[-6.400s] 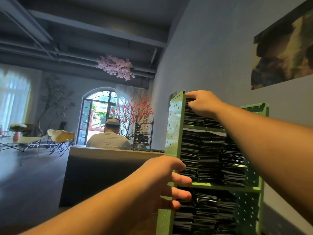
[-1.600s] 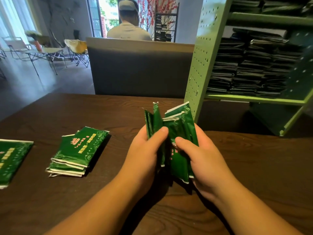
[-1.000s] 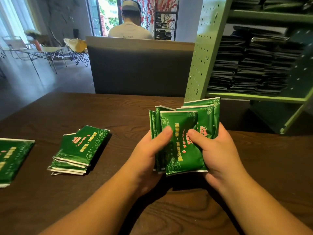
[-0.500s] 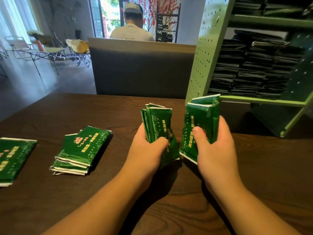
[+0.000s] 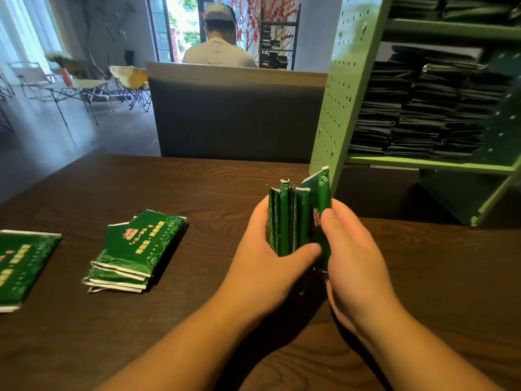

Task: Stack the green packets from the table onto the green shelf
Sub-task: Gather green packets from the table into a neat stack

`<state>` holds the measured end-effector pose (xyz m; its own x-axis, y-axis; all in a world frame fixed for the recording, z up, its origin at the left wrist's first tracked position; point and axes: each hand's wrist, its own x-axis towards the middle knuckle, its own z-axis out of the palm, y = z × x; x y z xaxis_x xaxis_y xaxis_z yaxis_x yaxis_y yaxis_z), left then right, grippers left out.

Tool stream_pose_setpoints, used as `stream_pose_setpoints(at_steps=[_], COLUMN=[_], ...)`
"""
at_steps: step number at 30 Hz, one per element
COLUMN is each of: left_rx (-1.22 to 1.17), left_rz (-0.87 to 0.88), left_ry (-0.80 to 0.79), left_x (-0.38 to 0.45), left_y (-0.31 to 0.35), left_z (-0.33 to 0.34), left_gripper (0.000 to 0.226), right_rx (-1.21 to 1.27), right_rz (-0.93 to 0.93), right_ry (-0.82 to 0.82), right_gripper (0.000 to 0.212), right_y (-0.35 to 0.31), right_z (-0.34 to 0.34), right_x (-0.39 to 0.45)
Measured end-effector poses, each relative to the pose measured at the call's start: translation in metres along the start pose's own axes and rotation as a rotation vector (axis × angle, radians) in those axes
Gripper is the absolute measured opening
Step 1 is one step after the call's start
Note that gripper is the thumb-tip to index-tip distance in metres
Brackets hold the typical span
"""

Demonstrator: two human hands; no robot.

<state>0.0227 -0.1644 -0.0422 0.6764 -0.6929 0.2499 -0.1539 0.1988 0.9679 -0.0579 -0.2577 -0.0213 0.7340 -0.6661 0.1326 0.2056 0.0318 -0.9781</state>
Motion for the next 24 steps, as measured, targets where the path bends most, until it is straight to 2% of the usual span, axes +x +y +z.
stream_pose_setpoints(at_steps=[3,6,9,11,13,17,20,24], left_rx=[-0.060,-0.234,-0.384,-0.441,-0.482,-0.555,-0.498,-0.288], left_rz=[-0.027,-0.105,-0.156,-0.184,-0.227,-0.291,-0.268,-0.169], left_ry=[0.132,0.203,0.208,0.188,0.164,0.099,0.019,-0.029], left_x=[0.004,0.006,0.007,0.008,0.008,0.008,0.006,0.006], left_y=[0.002,0.000,0.003,0.007,0.009,0.010,0.012,0.009], left_z=[0.000,-0.003,-0.004,-0.005,-0.006,-0.008,-0.009,-0.015], left_gripper=[0.038,0.027,0.035,0.033,0.036,0.059,0.052,0.035], right_rx=[0.101,0.171,0.215,0.206,0.186,0.164,0.022,0.126], right_rz=[0.050,0.112,0.144,0.146,0.152,0.136,0.117,0.179], right_ry=[0.035,0.087,0.173,0.199,0.180,0.126,0.039,-0.125], right_gripper=[0.040,0.050,0.033,0.026,0.027,0.026,0.018,0.027], right_y=[0.002,0.001,-0.003,-0.004,-0.002,-0.003,-0.005,-0.009], right_z=[-0.002,-0.006,-0.012,-0.014,-0.014,-0.010,-0.011,-0.016], right_x=[0.004,0.008,0.014,0.016,0.016,0.010,0.006,0.004])
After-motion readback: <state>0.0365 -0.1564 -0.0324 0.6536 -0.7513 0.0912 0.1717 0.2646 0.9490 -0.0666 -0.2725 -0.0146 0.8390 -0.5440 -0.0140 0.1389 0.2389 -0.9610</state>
